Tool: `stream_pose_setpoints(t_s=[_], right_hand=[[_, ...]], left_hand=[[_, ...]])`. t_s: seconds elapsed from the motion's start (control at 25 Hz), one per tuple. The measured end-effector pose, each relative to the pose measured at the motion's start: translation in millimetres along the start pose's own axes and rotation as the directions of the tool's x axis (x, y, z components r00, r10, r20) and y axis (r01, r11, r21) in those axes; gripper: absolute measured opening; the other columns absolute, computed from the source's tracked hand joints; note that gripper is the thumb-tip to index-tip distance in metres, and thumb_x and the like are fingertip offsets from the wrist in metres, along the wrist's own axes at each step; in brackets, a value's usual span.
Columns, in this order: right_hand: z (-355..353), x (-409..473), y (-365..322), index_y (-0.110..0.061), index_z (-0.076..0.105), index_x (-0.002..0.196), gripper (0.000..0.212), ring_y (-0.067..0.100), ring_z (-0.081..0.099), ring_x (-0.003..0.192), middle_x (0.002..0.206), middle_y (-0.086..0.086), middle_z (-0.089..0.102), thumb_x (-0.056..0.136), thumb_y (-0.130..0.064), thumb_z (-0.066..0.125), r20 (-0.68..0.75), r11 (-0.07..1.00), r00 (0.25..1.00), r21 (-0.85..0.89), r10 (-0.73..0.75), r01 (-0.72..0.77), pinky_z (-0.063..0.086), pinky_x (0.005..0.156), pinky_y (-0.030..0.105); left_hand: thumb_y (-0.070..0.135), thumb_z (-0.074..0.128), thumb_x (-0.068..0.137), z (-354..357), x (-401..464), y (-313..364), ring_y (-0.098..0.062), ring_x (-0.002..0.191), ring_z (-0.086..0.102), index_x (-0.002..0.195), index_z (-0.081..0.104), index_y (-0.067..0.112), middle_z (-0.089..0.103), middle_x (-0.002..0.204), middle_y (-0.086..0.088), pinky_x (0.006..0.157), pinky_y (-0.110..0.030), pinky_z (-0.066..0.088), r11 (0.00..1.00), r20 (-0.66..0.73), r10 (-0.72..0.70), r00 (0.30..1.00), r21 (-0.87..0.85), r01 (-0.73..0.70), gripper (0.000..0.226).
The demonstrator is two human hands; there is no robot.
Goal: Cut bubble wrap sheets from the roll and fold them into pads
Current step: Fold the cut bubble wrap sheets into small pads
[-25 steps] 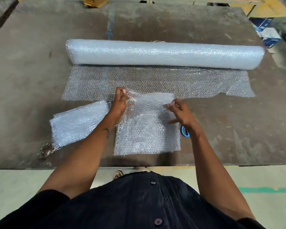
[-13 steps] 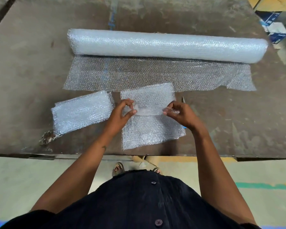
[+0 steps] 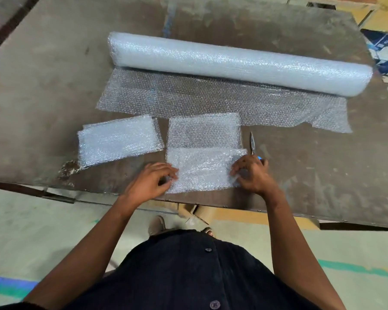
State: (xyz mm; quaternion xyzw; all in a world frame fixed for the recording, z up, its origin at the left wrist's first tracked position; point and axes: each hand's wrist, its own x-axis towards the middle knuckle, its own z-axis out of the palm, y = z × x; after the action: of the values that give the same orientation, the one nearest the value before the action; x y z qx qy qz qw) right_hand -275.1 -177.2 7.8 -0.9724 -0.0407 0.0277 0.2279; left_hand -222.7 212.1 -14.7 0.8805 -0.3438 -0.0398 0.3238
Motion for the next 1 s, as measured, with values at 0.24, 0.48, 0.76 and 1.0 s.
stream_pose_setpoints(t_s=[0.24, 0.48, 0.76, 1.0], right_hand=[[1, 0, -28, -0.033, 0.07, 0.093, 0.03, 0.015, 0.058, 0.099, 0.102, -0.011, 0.064, 0.099, -0.054, 0.049, -0.243, 0.982, 0.967, -0.151, 0.072, -0.111, 0.029, 0.09, 0.045], [54, 30, -74, -0.027, 0.021, 0.169, 0.063, 0.02, 0.014, 0.164, 0.177, 0.002, 0.017, 0.111, -0.049, 0.031, 0.088, 0.977, 0.996, -0.211, 0.0, 0.019, 0.018, 0.128, 0.054], [65, 4, -24, -0.033, 0.009, 0.171, 0.067, 0.017, 0.0, 0.165, 0.179, -0.007, 0.003, 0.111, -0.06, 0.021, -0.069, 0.961, 0.982, -0.205, 0.177, -0.188, 0.007, 0.132, 0.052], [34, 43, -19, -0.026, 0.056, 0.148, 0.05, 0.03, 0.054, 0.135, 0.14, 0.004, 0.061, 0.101, -0.043, 0.061, -0.153, 0.946, 0.969, -0.234, 0.195, -0.227, 0.032, 0.108, 0.059]], left_hand=[[0.036, 0.043, 0.105, 2, -2, 26, -0.021, 0.145, 0.04, 0.139, 0.064, 0.024, 0.037, 0.16, -0.003, 0.114, -0.045, 0.029, 0.994, -0.195, -0.102, 0.975, 0.025, 0.109, 0.041], [0.045, 0.034, 0.113, 32, 66, 46, -0.012, 0.163, 0.0, 0.169, 0.007, 0.032, 0.0, 0.177, 0.008, 0.131, -0.042, 0.007, 0.957, 0.115, -0.167, 0.979, 0.259, 0.133, 0.063], [0.083, 0.012, 0.099, 28, 50, 15, -0.02, 0.161, -0.018, 0.166, -0.017, 0.023, -0.019, 0.175, -0.002, 0.131, -0.051, -0.004, 0.872, 0.255, -0.305, 0.917, 0.463, 0.161, 0.094], [0.085, 0.077, 0.063, -2, 94, 13, -0.025, 0.133, 0.034, 0.163, 0.024, 0.028, 0.033, 0.133, -0.003, 0.113, -0.047, 0.031, 0.894, 0.292, -0.37, 0.882, 0.371, 0.252, 0.126]])
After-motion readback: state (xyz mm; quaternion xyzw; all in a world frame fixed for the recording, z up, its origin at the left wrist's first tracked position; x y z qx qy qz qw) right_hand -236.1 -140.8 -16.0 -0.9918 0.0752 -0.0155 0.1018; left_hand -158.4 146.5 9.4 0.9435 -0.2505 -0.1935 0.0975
